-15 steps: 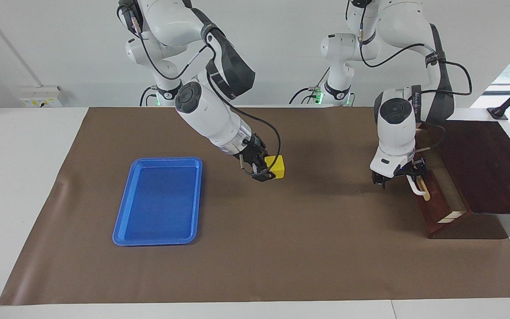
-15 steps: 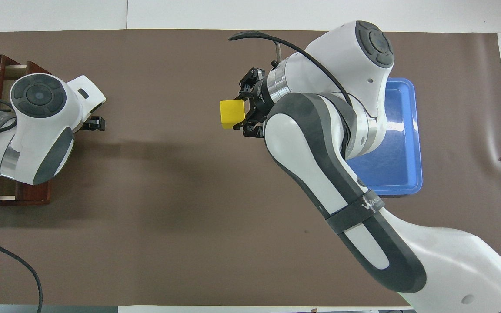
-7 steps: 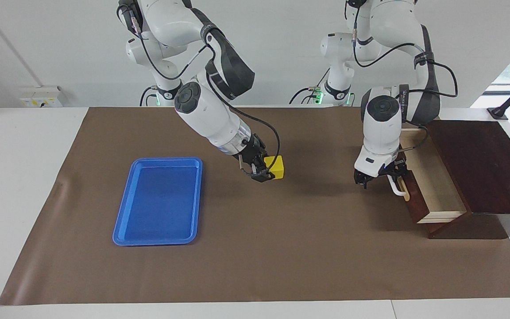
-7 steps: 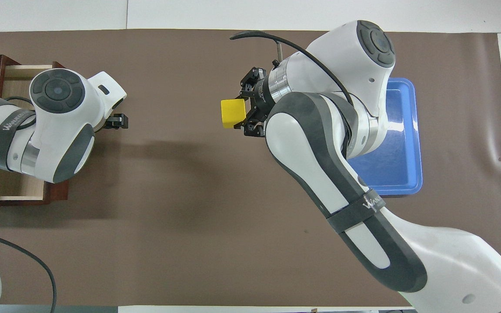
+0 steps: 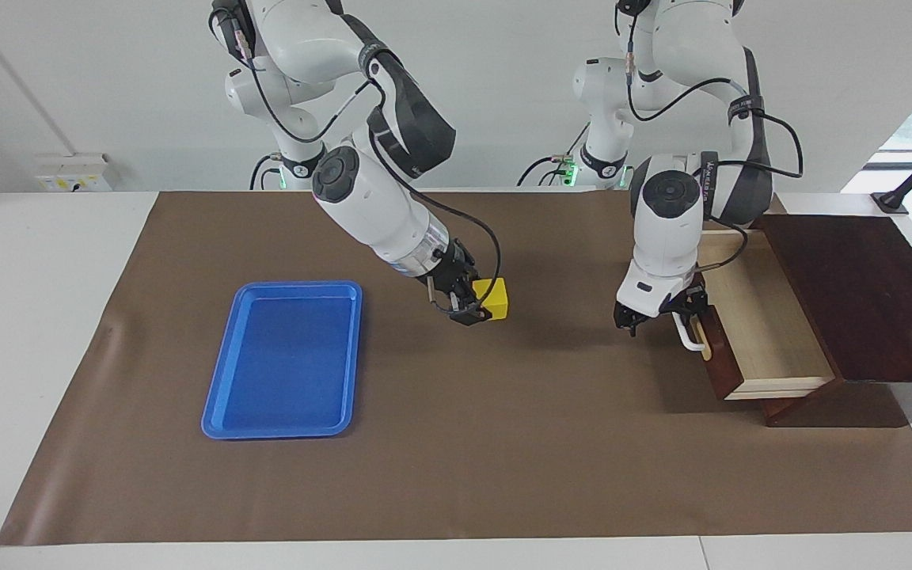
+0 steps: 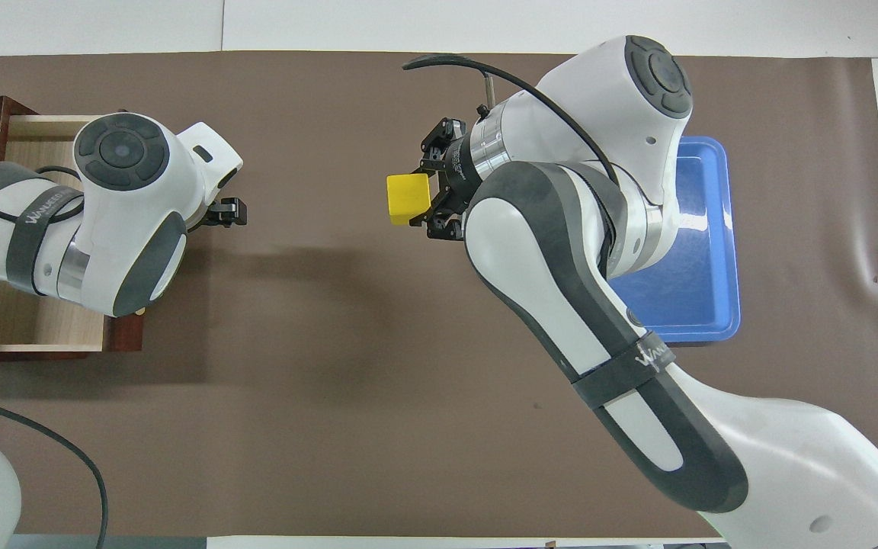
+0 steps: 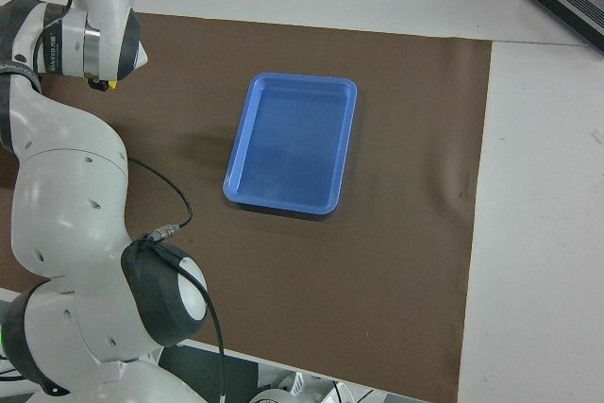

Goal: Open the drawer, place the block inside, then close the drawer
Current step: 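Pull the drawer open with the left gripper, then release its handle, then reach the left gripper to the yellow block held by the right gripper, then grasp the block with the left gripper while the right gripper opens, then carry the block into the drawer with the left gripper while the right gripper withdraws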

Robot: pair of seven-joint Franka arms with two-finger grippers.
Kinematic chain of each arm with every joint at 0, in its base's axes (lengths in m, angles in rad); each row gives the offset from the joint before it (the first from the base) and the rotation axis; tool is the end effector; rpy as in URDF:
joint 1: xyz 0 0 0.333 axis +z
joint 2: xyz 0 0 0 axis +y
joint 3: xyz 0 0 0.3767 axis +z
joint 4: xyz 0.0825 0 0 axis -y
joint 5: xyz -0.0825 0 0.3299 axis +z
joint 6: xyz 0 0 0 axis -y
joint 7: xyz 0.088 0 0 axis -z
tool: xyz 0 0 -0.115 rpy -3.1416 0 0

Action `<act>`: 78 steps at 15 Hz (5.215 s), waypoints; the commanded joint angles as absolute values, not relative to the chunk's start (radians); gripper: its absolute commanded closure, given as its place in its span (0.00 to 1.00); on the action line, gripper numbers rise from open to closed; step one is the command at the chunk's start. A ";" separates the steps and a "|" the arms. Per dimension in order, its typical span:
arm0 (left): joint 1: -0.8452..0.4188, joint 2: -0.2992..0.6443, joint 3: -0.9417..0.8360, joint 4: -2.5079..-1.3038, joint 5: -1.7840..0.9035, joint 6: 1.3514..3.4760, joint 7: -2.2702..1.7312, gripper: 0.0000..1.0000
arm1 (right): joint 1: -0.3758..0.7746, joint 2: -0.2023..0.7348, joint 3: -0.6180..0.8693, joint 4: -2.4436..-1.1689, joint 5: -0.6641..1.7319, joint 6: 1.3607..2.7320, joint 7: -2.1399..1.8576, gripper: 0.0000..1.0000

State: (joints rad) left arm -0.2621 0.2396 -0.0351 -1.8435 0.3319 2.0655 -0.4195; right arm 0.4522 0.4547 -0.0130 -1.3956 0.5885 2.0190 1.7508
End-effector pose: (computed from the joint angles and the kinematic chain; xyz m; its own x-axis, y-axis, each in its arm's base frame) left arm 0.5656 -0.1511 0.4758 0.9959 -0.0483 0.0771 -0.0260 -0.9631 -0.2680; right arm 0.6068 0.3275 0.5353 0.0392 -0.8420 -0.5380 -0.9990 -0.0447 -0.0029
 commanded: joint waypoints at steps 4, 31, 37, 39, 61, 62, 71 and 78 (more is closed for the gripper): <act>-0.318 0.255 -0.034 -1.821 0.264 2.028 -0.469 0.00 | 0.449 0.457 -0.012 -1.387 0.588 2.020 1.775 1.00; -0.463 0.380 -0.026 -1.321 -0.035 1.798 -1.994 0.00 | 0.443 0.456 -0.012 -1.390 0.586 2.016 1.773 1.00; -0.566 0.502 -0.005 -1.181 -0.011 1.717 -2.091 0.00 | 0.445 0.454 -0.012 -1.393 0.584 2.016 1.773 1.00; -0.569 0.503 -0.005 -1.180 -0.011 1.720 -2.129 0.00 | 0.443 0.454 -0.012 -1.393 0.586 2.016 1.773 1.00; -0.597 0.491 -0.006 -1.198 -0.006 1.694 -2.149 1.00 | 0.445 0.454 -0.012 -1.397 0.586 2.022 1.773 1.00; -0.594 0.489 -0.006 -1.198 -0.006 1.694 -2.149 1.00 | 0.445 0.454 -0.012 -1.397 0.586 2.022 1.773 1.00; -0.589 0.476 -0.005 -1.198 -0.009 1.703 -2.145 1.00 | 0.433 0.448 -0.015 -1.396 0.586 2.010 1.772 0.05; -0.479 0.428 -0.005 -1.200 -0.003 1.631 -2.039 1.00 | 0.327 0.400 -0.020 -1.396 0.577 1.924 1.715 0.05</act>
